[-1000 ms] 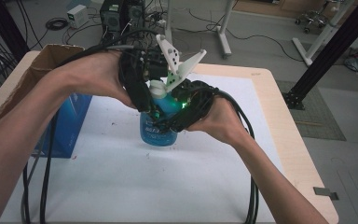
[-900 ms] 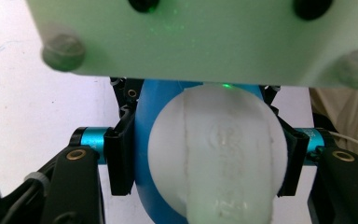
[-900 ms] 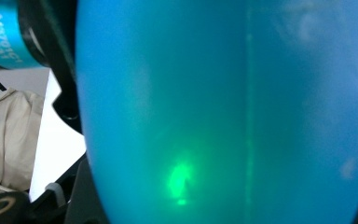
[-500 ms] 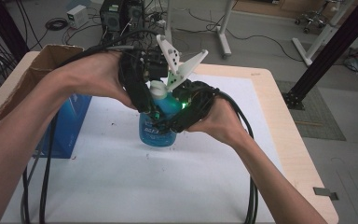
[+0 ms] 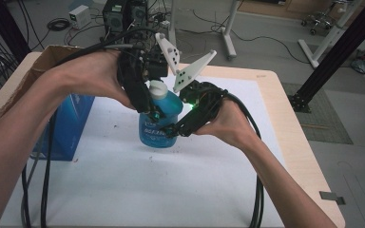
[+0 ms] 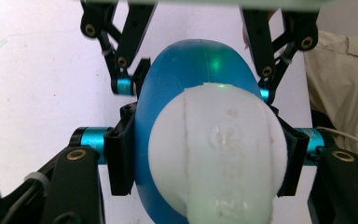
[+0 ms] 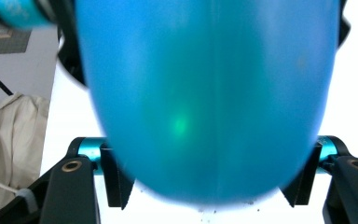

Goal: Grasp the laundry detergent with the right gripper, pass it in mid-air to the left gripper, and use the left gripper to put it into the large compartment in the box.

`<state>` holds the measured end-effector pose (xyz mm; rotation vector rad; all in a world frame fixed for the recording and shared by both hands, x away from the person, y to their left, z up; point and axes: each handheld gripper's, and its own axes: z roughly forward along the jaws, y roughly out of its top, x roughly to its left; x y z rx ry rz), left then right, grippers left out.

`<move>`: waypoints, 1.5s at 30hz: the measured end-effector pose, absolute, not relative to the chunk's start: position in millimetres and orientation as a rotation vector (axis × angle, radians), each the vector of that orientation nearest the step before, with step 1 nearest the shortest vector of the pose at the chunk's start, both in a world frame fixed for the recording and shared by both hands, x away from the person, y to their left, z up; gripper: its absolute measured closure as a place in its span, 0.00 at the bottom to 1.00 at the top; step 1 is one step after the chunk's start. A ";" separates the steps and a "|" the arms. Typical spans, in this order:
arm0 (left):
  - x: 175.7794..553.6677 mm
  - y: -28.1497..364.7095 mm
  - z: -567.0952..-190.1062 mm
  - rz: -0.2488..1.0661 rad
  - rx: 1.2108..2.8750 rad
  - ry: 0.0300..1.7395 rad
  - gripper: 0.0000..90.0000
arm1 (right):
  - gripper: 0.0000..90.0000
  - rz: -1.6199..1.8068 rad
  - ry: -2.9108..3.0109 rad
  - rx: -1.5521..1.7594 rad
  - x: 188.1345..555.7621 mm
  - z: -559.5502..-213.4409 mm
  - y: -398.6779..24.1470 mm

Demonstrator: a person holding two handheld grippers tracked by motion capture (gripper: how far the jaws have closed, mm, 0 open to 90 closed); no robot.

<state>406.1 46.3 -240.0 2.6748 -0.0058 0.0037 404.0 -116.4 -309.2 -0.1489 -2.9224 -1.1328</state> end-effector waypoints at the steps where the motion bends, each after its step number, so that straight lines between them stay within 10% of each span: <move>1: 406.2 47.2 -239.8 0.006 2.682 -0.008 0.43 | 0.35 -1.133 -2.924 -0.151 403.7 -308.5 -117.3; 45: 423.0 172.8 -105.2 0.190 2.724 0.772 0.43 | 0.14 -0.757 -3.150 -0.642 398.1 -311.8 -217.4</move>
